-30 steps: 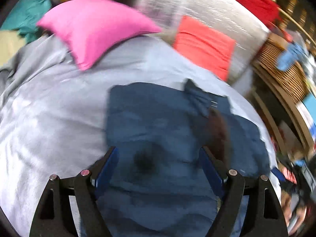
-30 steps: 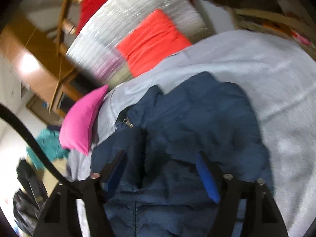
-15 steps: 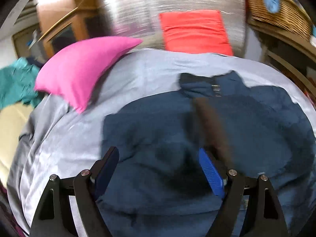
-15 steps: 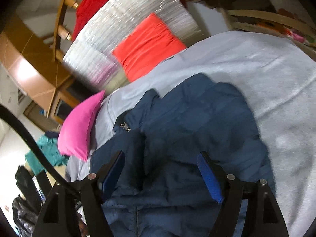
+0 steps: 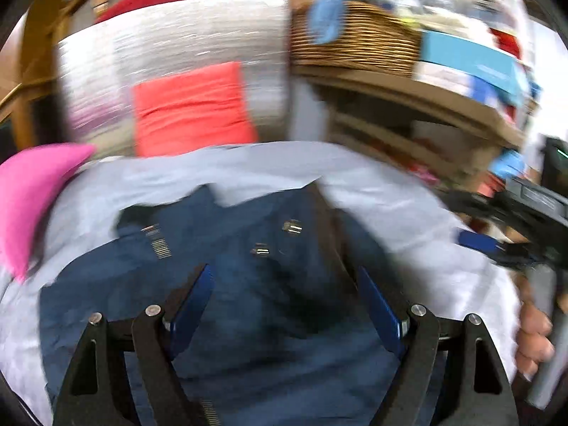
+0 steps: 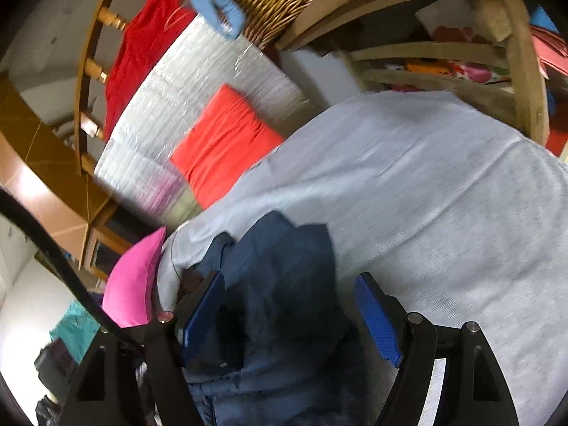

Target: Fold large clothes

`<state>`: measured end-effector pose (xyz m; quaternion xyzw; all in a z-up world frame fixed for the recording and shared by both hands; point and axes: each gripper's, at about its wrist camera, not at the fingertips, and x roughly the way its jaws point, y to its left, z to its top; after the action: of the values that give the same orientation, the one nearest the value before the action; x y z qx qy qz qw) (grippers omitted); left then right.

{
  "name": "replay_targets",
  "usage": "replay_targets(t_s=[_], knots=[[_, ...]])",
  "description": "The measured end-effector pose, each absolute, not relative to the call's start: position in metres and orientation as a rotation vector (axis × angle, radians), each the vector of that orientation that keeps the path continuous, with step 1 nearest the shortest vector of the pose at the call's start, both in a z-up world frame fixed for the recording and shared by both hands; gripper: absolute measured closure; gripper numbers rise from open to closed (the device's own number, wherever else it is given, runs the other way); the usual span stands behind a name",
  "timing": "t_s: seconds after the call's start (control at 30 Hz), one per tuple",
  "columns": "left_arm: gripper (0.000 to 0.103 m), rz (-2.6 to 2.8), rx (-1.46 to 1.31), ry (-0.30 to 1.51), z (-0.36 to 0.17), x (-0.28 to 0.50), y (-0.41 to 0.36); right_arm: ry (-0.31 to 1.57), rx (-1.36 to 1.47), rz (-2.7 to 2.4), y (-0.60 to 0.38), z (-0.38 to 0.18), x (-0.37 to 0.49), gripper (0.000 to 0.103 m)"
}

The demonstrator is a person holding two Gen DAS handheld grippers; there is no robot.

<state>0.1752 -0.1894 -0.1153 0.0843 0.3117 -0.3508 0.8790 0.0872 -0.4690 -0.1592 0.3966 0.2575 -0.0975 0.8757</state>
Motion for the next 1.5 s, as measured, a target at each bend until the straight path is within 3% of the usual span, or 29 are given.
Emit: replay_targets(t_s=[0.23,0.53,0.77,1.0,1.1,1.2,1.33,1.47,1.5], knots=[[0.018,-0.655,0.215,0.577,-0.094,0.174,-0.157,0.538,0.892,-0.161,-0.48,-0.162,0.091,0.024],[0.018,-0.097,-0.023,0.873,-0.149,0.265,0.006,0.681,0.814,-0.033,-0.421,-0.179,0.138,0.026],[0.018,0.03,-0.172,1.038,-0.2,0.282,0.083,0.788,0.755,-0.119,-0.402,-0.21,0.176,0.026],[0.018,-0.03,-0.144,1.106,-0.224,0.275,0.09,0.853,0.704,-0.104,-0.379,-0.221,0.19,0.076],[0.018,-0.028,-0.123,1.093,-0.218,0.276,0.094,0.785,0.648,-0.054,-0.367,-0.199,0.178,0.086],[0.018,0.0,-0.111,1.076,-0.217,0.275,0.098,0.736,0.594,-0.045,-0.36,-0.182,0.162,0.086],[0.018,0.017,-0.113,1.102,-0.224,0.281,0.103,0.9,0.599,-0.131,-0.374,-0.215,0.172,0.086],[0.018,0.022,-0.107,1.074,-0.214,0.279,0.102,0.882,0.71,-0.1,-0.398,-0.211,0.165,0.082],[0.018,0.018,-0.112,1.064,-0.211,0.279,0.102,0.843,0.69,-0.121,-0.405,-0.202,0.159,0.075]])
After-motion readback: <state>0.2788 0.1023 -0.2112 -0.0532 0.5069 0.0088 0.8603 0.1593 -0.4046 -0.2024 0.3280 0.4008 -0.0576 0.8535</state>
